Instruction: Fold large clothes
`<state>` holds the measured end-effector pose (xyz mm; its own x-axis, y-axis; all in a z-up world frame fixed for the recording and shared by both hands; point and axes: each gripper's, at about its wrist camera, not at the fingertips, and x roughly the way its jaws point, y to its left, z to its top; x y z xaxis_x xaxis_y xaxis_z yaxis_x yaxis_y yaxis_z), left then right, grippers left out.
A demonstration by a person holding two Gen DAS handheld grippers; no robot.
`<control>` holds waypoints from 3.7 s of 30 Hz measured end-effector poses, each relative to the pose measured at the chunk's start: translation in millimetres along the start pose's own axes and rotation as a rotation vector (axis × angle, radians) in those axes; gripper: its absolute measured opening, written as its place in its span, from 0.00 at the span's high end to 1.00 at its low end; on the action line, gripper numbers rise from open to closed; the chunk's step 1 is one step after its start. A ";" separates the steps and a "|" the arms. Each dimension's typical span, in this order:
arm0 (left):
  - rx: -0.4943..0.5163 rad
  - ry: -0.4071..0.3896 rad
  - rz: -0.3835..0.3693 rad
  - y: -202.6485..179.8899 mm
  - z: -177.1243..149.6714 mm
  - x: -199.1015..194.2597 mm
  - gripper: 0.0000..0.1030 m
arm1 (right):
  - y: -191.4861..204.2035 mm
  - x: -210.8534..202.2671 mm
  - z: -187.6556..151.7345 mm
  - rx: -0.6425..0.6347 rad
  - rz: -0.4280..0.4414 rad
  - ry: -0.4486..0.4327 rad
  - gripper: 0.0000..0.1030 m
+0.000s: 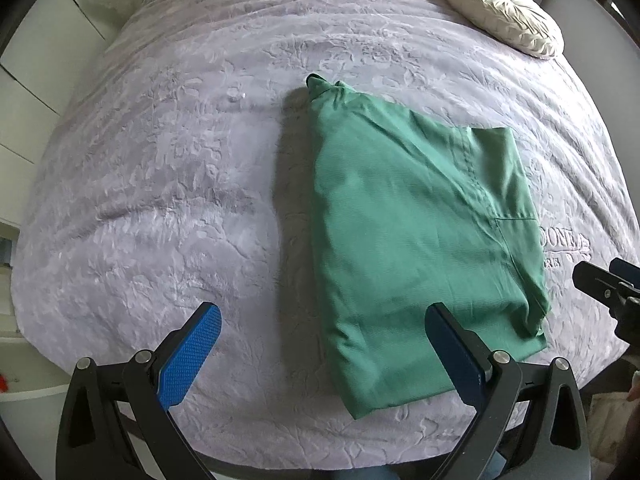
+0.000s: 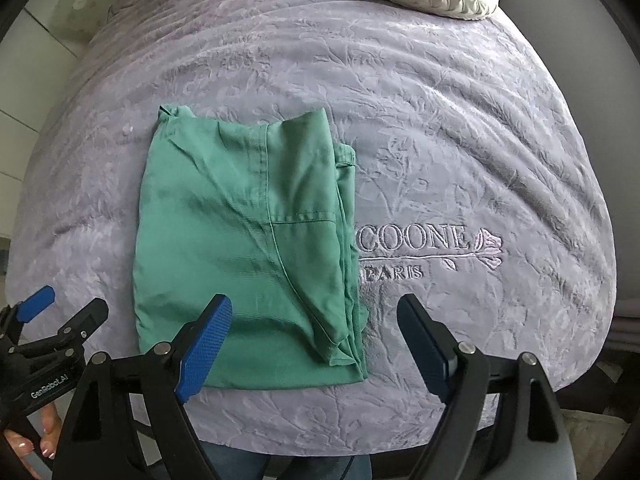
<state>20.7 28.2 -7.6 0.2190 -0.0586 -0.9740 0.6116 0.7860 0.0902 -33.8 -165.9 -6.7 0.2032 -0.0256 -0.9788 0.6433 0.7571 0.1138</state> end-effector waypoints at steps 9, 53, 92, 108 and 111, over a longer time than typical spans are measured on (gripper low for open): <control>0.008 -0.004 0.008 -3.7 -1.0 -1.9 0.01 | 2.7 -1.7 -0.1 -0.005 -0.026 -0.006 0.16; 0.047 0.000 0.019 -10.3 8.2 -0.1 0.01 | 5.4 4.5 6.4 -0.028 -0.040 0.021 0.16; 0.046 0.001 0.022 -9.0 7.8 1.1 0.01 | 3.5 7.0 6.9 -0.038 -0.039 0.033 0.16; 0.041 0.001 0.011 -6.9 7.1 2.6 0.01 | 4.7 8.3 6.5 -0.038 -0.040 0.036 0.16; 0.045 -0.004 0.004 -9.3 7.2 0.6 0.01 | 5.0 8.8 6.6 -0.038 -0.039 0.038 0.16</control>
<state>20.6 16.3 -7.6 0.2244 -0.0581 -0.9728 0.6443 0.7577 0.1034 -24.0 -166.7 -13.7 0.1500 -0.0315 -0.9882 0.6215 0.7803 0.0695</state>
